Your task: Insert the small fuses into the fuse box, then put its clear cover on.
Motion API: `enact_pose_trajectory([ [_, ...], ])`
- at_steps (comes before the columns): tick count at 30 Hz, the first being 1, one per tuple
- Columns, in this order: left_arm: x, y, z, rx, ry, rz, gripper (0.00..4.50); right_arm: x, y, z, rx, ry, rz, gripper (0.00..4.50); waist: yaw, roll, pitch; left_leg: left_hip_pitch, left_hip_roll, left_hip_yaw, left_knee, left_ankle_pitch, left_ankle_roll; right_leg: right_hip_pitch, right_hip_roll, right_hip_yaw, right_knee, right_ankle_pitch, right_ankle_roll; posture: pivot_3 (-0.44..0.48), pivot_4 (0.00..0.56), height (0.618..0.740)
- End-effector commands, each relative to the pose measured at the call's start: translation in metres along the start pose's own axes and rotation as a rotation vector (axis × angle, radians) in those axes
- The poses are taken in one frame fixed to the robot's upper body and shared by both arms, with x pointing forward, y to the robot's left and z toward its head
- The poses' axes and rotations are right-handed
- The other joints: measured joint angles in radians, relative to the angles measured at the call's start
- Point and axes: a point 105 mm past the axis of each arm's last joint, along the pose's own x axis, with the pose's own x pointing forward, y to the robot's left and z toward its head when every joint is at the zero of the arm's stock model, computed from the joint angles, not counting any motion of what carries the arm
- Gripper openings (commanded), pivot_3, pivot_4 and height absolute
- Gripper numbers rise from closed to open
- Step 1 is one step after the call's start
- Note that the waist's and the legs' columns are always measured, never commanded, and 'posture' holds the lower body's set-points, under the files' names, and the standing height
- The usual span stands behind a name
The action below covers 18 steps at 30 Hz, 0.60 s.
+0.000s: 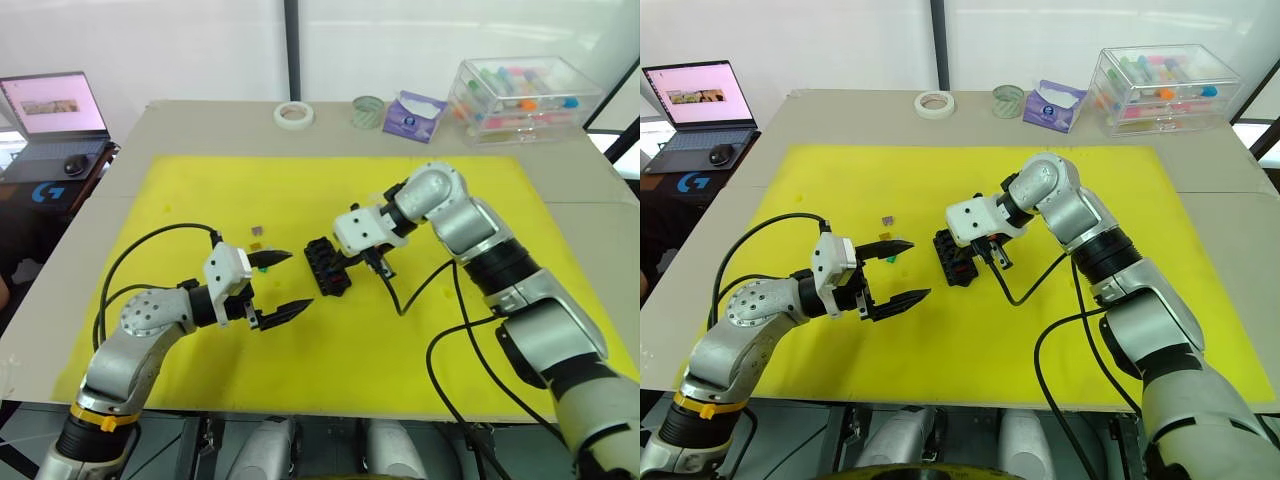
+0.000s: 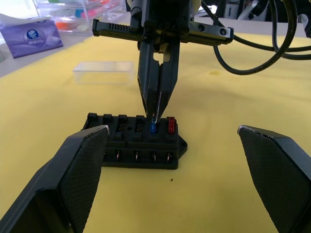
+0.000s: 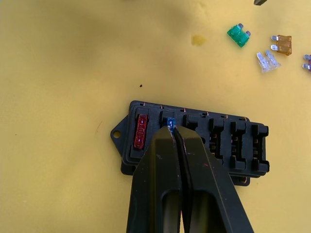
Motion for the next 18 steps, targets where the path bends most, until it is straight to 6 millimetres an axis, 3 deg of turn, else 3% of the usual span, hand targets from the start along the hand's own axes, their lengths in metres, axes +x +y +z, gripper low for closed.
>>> enact_pose_trajectory([
  [1,-0.001,0.002,0.01,0.05,-0.023,0.007,4.5,0.011,0.011,-0.015,0.037,0.056,0.045,0.04,0.0,0.0,0.0,0.0,0.0,0.0,0.0,0.0,0.0,0.0,0.0,0.0,0.0,0.0,0.0,0.0,0.15,0.74],
  [9,-0.001,0.003,0.01,0.053,-0.025,0.003,4.5,0.006,0.008,-0.012,0.039,0.044,0.026,0.04,0.0,0.0,0.0,0.0,0.0,0.0,0.0,0.0,0.0,0.0,0.0,0.0,0.0,0.0,0.0,0.0,0.15,0.74],
  [18,-0.006,0.009,0.017,0.067,-0.032,0.003,4.5,-0.026,-0.002,0.021,0.075,-0.093,-0.087,0.04,0.002,0.0,0.0,-0.001,0.0,0.0,0.0,0.0,0.0,-0.001,0.0,0.0,0.0,0.0,0.0,0.0,0.15,0.74],
])
